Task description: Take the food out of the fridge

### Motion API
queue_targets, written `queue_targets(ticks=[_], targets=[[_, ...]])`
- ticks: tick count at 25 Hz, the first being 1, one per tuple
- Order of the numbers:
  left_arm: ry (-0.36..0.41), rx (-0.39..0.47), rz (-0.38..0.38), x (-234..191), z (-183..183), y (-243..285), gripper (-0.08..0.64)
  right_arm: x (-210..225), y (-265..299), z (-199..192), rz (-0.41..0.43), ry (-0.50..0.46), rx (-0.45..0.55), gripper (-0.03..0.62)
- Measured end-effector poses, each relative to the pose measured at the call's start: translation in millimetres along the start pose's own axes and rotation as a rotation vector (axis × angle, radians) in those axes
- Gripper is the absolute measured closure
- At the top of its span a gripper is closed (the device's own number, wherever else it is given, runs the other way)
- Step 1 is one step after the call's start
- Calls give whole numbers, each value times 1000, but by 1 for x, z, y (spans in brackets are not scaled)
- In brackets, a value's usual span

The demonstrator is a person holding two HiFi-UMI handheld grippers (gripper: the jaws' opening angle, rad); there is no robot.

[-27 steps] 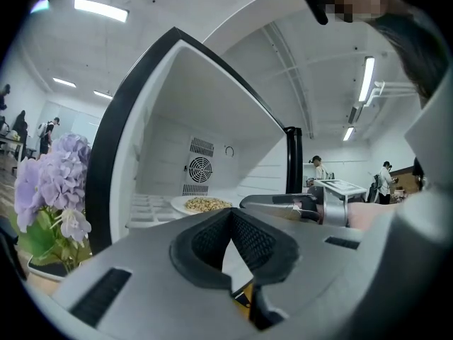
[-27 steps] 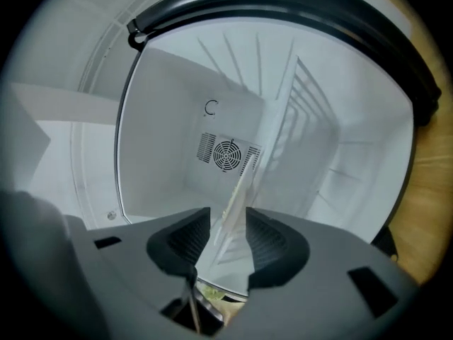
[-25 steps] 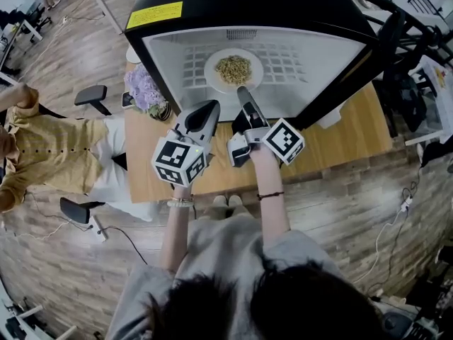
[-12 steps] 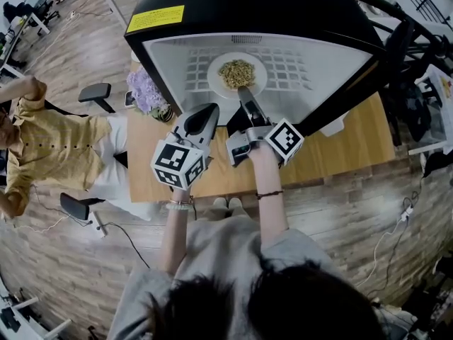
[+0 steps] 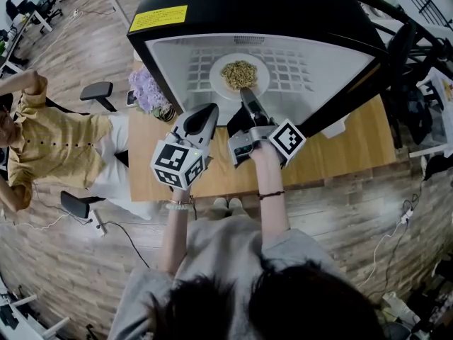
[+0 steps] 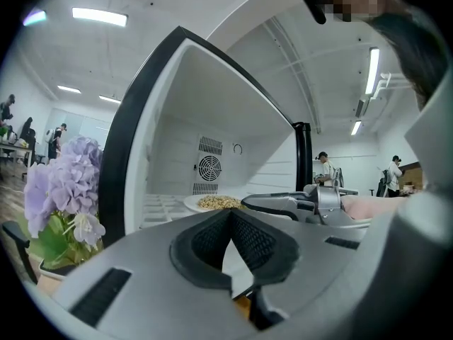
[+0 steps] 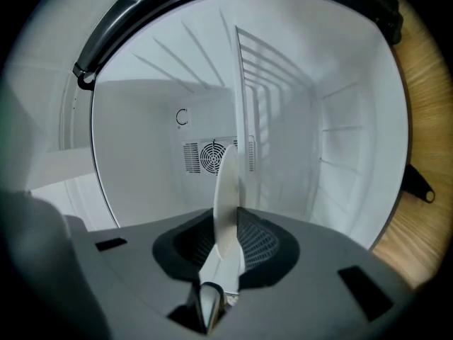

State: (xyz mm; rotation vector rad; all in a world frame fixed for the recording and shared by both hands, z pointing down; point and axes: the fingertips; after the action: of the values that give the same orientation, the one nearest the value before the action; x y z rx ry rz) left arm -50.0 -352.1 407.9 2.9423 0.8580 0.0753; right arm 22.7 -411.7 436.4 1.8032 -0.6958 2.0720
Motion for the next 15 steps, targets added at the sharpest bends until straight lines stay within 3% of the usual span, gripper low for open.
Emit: queue_targets(ticks=[15], targets=[[10,24,-27,5,11,-2,552,-20,-7,0,54,24,-46,518]])
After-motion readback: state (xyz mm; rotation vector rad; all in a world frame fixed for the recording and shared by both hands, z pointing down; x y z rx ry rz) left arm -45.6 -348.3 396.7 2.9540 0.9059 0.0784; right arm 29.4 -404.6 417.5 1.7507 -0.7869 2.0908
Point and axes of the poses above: the fingertips, and each gripper's own axes: y forward along the fingers, x to its right, z out of its top, and after that the axes turned 8 degrees about y, right-handed
